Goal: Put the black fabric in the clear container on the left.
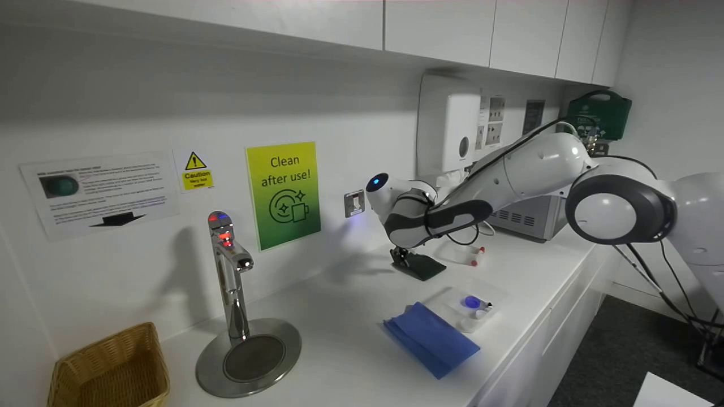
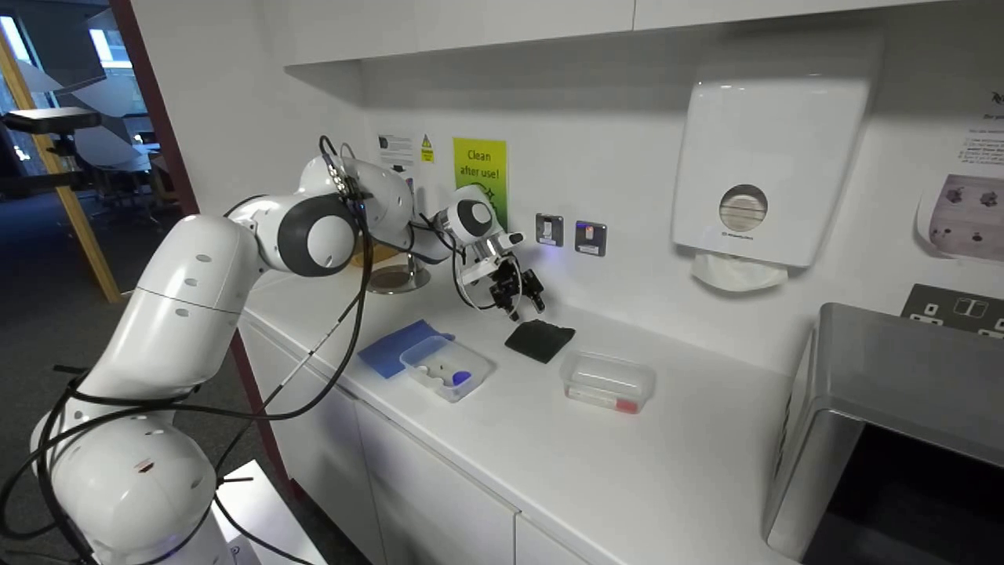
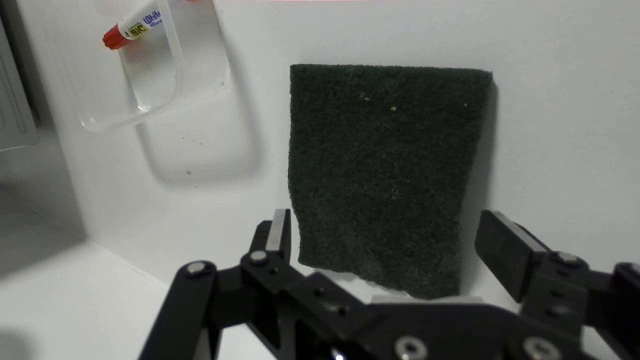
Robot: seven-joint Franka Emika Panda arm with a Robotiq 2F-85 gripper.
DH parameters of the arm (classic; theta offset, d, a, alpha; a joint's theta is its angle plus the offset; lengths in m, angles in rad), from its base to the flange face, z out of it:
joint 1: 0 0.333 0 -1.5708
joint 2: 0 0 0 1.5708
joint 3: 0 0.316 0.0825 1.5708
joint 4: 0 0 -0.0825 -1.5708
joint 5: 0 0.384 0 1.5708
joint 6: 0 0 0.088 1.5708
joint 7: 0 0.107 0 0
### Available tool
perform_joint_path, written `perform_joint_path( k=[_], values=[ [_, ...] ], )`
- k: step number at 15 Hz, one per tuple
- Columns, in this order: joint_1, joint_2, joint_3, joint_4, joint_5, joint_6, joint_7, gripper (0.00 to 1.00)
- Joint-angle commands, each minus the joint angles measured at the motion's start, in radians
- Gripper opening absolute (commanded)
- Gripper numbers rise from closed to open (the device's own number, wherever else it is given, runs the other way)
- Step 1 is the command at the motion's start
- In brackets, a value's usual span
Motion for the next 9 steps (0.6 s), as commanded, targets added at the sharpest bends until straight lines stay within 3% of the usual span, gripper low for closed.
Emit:
perform_joint_path(
  k=[1,9],
  values=[
    [0.014,0.025,-0.020,0.041,-0.012,-0.035,0.009,1.00],
    [0.006,0.036,-0.034,0.038,-0.007,-0.033,0.007,1.00]
  ],
)
